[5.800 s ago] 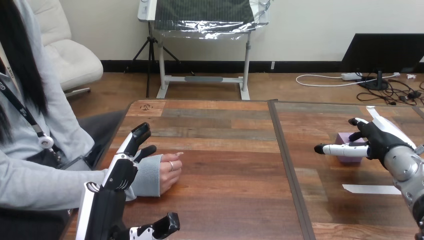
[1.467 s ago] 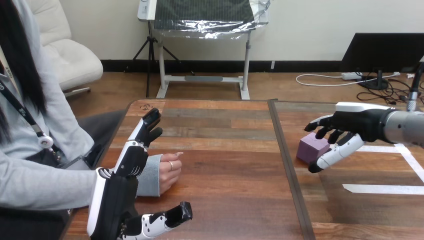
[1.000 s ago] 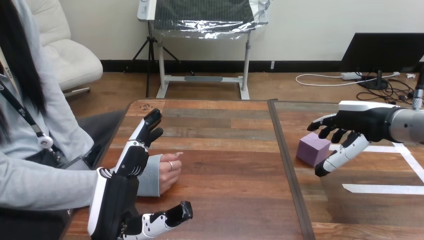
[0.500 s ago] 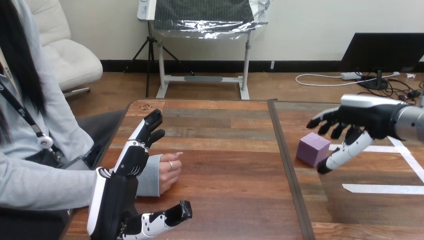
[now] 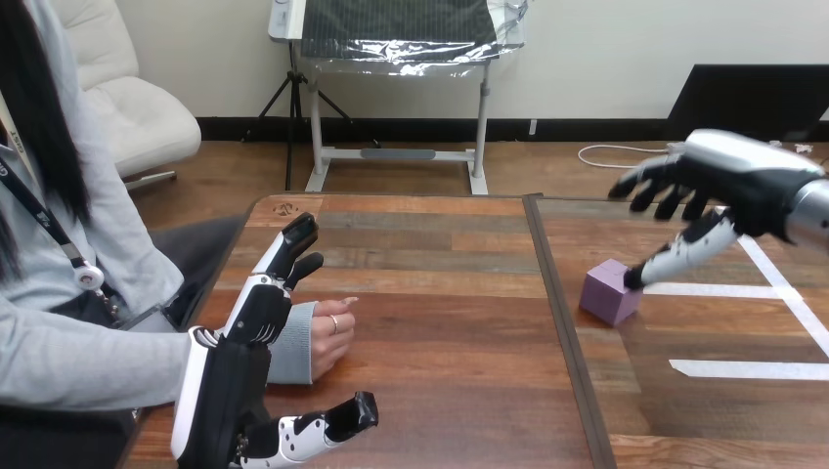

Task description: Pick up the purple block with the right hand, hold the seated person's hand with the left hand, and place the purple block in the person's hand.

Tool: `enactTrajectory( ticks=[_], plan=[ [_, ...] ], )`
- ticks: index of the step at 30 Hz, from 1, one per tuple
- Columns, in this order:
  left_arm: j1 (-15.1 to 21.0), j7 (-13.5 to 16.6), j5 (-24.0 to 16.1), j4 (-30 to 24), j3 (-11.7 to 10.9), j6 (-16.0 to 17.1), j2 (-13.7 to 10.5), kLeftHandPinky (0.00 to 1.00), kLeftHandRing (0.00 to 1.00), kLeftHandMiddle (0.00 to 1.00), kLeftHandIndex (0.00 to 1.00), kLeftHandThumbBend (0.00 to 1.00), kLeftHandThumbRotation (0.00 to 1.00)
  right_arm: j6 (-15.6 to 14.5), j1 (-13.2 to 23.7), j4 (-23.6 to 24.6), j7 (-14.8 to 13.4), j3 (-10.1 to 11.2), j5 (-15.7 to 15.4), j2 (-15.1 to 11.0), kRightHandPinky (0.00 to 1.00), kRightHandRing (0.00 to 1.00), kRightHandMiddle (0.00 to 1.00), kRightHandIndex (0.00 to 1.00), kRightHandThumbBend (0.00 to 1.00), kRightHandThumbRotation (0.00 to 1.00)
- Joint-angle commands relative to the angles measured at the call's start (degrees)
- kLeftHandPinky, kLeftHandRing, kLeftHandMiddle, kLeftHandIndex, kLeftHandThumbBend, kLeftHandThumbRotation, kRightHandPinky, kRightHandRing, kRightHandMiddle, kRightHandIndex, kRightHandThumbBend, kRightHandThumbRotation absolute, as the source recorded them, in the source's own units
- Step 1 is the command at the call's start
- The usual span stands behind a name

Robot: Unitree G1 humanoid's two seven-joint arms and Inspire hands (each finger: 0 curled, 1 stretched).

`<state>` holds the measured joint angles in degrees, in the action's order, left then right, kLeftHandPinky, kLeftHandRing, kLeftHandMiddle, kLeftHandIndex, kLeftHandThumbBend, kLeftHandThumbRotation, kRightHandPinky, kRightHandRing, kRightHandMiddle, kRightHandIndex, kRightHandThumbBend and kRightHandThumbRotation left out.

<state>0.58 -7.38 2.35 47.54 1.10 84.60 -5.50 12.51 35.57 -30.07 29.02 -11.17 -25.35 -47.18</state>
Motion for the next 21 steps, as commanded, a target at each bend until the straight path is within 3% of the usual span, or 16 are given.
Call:
enactTrajectory(
  ticks=[1, 12, 21],
  plan=[
    [3.4, -0.3, 0.6, -0.6, 0.3, -0.3, -0.1, 0.87, 0.93, 0.94, 0.9, 1.0, 0.54, 1.0, 4.4, -5.1, -5.6, 1.8, 0.6, 2.4, 0.65, 0.72, 0.76, 0.82, 0.97, 0.31],
    [3.2, -0.3, 0.1, -0.8, -0.1, -0.1, 0.0, 0.87, 0.93, 0.94, 0.9, 1.0, 0.54, 5.8, 8.8, -17.4, -14.6, 0.2, -0.4, 5.7, 0.65, 0.72, 0.78, 0.83, 0.95, 0.31],
    [2.8, -0.4, 0.0, -1.4, 0.0, -0.2, -0.1, 0.86, 0.93, 0.94, 0.9, 1.0, 0.55, 6.4, 13.2, -27.3, -18.4, -1.3, -1.8, 8.6, 0.54, 0.65, 0.76, 0.84, 0.99, 0.43]
  ],
)
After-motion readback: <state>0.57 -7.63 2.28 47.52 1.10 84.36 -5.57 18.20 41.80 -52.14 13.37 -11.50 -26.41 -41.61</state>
